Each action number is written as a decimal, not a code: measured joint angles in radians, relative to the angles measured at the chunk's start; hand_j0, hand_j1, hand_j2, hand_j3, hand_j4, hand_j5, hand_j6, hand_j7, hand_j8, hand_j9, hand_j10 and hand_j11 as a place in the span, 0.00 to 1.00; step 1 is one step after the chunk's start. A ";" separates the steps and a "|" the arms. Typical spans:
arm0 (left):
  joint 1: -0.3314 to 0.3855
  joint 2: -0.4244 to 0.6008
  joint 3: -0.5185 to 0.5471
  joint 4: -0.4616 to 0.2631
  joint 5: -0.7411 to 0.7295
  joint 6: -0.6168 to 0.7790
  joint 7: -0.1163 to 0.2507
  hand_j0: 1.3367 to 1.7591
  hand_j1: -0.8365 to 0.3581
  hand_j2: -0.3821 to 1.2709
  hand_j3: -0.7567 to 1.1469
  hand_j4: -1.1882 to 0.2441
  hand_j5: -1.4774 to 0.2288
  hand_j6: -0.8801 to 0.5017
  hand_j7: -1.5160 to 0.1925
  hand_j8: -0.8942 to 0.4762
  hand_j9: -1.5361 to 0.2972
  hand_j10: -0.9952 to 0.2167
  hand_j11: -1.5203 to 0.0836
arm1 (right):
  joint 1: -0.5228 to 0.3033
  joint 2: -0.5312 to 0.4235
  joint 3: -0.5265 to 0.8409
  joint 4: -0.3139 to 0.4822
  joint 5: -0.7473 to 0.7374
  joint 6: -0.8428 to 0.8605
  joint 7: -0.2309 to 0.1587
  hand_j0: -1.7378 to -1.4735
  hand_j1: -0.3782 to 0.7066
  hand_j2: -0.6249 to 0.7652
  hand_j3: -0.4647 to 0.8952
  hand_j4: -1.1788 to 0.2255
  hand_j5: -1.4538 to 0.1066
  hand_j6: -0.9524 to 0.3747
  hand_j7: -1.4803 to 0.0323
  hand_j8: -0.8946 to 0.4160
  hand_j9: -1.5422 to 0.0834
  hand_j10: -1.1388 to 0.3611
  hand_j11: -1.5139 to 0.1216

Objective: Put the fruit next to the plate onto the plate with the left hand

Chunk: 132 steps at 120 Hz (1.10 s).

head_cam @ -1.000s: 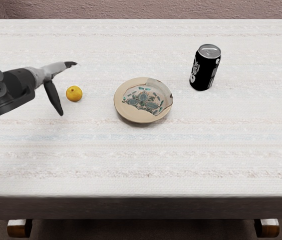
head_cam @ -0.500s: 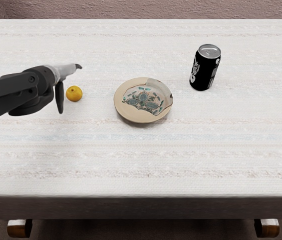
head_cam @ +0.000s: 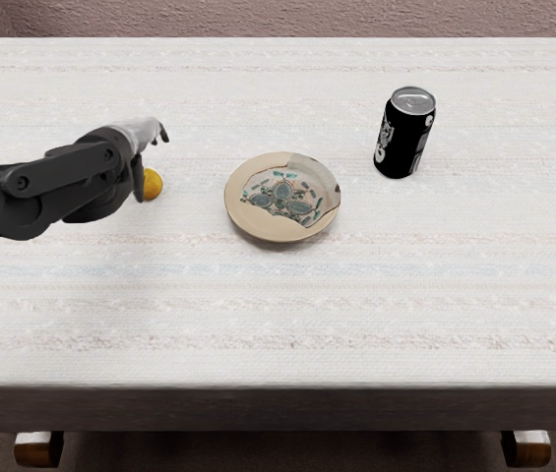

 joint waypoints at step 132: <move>0.037 -0.124 0.102 0.196 -0.015 0.019 -0.063 0.76 0.61 0.28 0.40 0.56 0.58 0.36 0.60 0.37 0.57 0.51 0.64 | -0.001 0.000 0.000 0.000 0.000 0.000 0.000 0.30 0.03 0.45 0.34 0.84 0.93 0.72 0.98 0.68 0.95 0.76 0.93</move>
